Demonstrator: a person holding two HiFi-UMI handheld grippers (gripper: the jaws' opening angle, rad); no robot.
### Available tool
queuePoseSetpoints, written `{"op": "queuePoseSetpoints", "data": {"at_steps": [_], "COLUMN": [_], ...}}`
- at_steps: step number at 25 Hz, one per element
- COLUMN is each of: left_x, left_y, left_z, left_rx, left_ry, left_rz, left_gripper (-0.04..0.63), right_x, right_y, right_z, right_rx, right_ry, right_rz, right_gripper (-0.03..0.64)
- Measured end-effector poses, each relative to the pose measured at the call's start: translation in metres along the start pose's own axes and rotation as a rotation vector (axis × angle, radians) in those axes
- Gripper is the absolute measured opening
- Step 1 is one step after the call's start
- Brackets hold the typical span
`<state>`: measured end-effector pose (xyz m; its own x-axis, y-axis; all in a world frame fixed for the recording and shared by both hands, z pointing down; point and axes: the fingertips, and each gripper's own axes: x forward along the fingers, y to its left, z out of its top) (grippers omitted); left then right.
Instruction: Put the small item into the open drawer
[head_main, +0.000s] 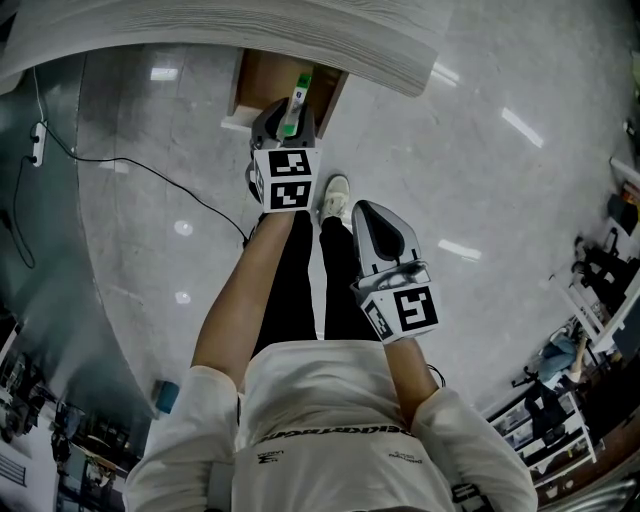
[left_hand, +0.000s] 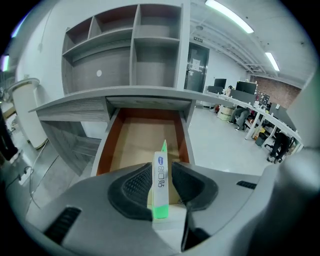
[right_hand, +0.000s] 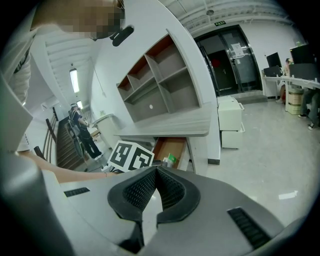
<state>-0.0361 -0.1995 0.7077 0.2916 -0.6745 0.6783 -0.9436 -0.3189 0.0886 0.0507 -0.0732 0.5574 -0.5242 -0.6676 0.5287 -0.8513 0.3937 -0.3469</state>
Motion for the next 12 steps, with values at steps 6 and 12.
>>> {"op": "queuePoseSetpoints", "data": {"at_steps": [6,12], "left_x": [-0.016,-0.041], "left_y": [-0.007,-0.015], "left_z": [0.013,0.025], "left_rx": [-0.005,-0.001], "left_ry": [-0.029,-0.046], "left_rz": [0.009,0.001], "left_gripper": [0.118,0.118], "right_x": [-0.009,-0.021], "right_y": [-0.003,0.004], "right_z": [0.005,0.020], "right_rx": [-0.014,-0.037], "right_ry": [-0.024,-0.062], "right_rz": [-0.005,0.005], "right_gripper": [0.029,0.029]}}
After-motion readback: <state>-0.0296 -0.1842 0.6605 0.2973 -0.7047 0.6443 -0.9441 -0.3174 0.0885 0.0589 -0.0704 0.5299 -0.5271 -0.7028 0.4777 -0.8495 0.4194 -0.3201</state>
